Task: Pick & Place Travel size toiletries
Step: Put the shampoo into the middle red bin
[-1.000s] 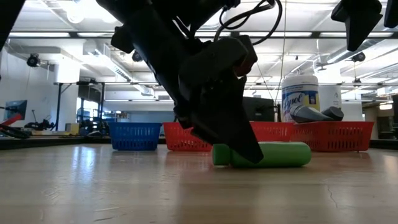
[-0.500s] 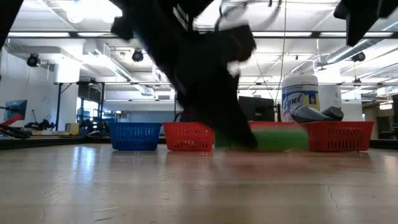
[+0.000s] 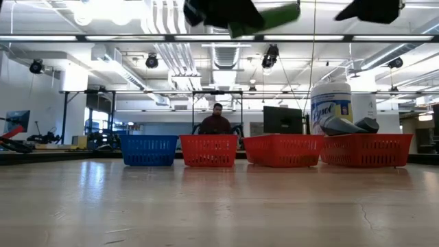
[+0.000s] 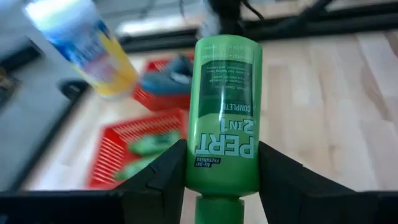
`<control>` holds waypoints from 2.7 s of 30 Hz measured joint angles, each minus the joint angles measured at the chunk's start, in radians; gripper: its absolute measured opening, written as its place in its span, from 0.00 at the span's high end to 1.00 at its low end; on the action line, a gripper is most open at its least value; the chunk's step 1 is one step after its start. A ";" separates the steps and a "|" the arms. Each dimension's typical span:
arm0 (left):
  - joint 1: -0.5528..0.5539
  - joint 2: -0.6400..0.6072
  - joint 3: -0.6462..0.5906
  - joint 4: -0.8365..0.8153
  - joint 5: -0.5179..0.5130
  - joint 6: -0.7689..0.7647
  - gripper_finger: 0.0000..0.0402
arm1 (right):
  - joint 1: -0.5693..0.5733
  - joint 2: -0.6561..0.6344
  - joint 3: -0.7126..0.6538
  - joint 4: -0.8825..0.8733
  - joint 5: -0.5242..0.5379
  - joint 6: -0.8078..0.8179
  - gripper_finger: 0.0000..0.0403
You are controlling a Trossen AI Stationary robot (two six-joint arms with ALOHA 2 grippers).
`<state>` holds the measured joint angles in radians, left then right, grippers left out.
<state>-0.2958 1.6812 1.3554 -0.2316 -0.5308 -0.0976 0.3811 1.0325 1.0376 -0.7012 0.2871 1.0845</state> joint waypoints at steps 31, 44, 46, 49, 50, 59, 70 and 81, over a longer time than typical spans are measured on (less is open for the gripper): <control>0.026 -0.077 0.038 0.022 -0.077 0.288 0.60 | -0.140 0.193 0.032 0.446 -0.018 -0.071 0.15; 0.019 -0.076 0.036 0.022 -0.079 0.285 0.60 | -0.140 0.203 0.039 0.353 -0.022 0.056 0.47; 0.019 -0.075 0.035 0.021 -0.079 0.285 0.60 | -0.140 0.205 0.039 0.351 -0.022 0.063 0.48; 0.019 -0.075 0.033 0.023 -0.080 0.283 0.60 | -0.145 0.207 0.039 0.379 -0.022 0.049 0.48; 0.019 -0.075 0.032 0.023 -0.080 0.281 0.60 | -0.149 0.208 0.039 0.391 -0.024 0.043 0.47; 0.019 -0.075 0.031 0.022 -0.080 0.282 0.59 | -0.167 0.227 0.038 0.401 -0.085 0.042 0.56; 0.019 -0.059 0.031 -0.024 -0.083 0.212 0.52 | -0.171 0.238 0.038 0.384 -0.036 -0.018 0.79; 0.003 -0.094 0.030 -0.497 -0.147 -0.287 0.26 | -0.171 0.229 0.037 0.053 0.262 -0.016 0.77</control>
<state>-0.2928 1.5874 1.3849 -0.7290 -0.6776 -0.3850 0.2100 1.2613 1.0748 -0.6486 0.5494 1.0687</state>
